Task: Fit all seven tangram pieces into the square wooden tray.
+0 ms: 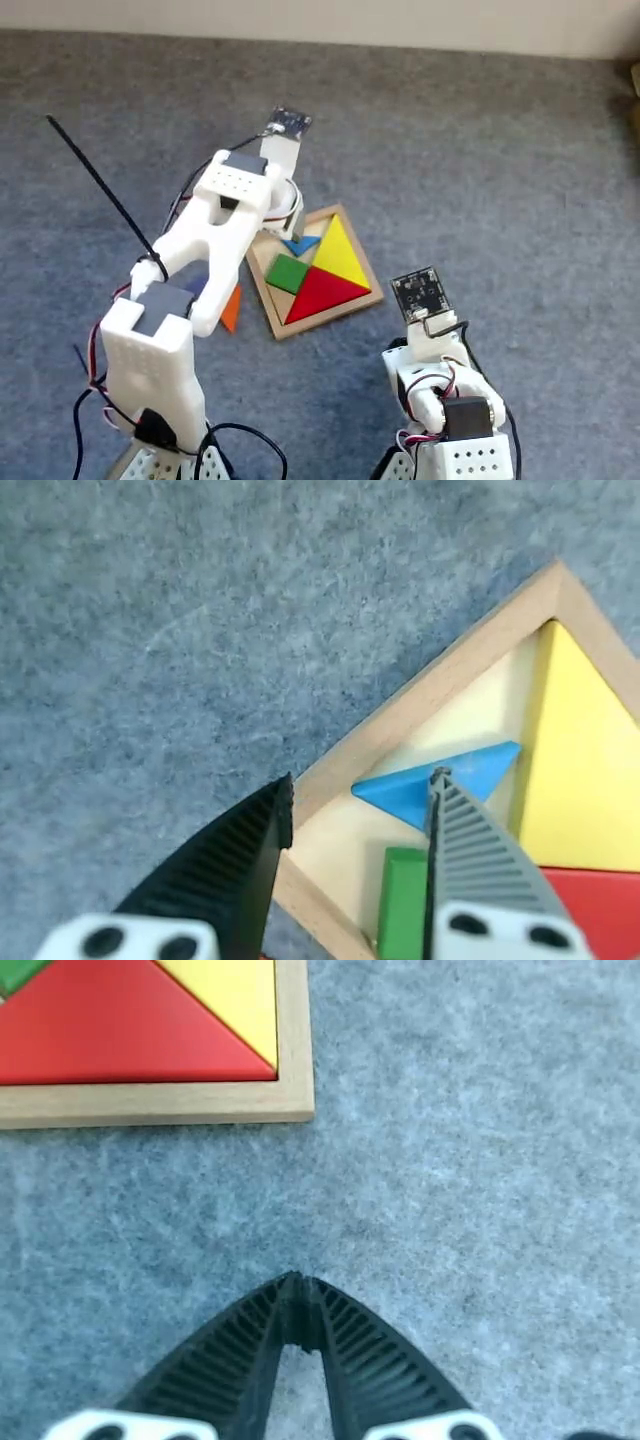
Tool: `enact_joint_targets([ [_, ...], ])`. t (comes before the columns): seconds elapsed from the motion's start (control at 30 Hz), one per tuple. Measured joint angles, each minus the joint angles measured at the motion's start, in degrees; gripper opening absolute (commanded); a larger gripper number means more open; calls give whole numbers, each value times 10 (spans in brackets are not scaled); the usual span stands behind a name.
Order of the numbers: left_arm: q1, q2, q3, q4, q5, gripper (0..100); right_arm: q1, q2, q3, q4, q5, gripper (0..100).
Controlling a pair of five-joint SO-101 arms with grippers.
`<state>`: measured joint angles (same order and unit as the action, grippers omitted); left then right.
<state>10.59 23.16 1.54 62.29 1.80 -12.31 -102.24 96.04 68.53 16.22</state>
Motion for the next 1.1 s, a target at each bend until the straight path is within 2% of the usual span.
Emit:
enact_joint_targets([
  [0.23, -1, -8, 14, -8, -24, 217, 0, 0, 0, 0, 0, 5],
  [0.63, 25, -11, 15, 68, -26, 216, 0, 0, 0, 0, 0, 5],
  [0.8, 30, -43, 6, 98, -3, 217, 0, 0, 0, 0, 0, 5],
  [1.0, 26, -91, 1, 95, 2, 220, 0, 0, 0, 0, 0, 5],
  [1.1, 11, -91, 2, 56, 3, 220, 0, 0, 0, 0, 0, 5],
])
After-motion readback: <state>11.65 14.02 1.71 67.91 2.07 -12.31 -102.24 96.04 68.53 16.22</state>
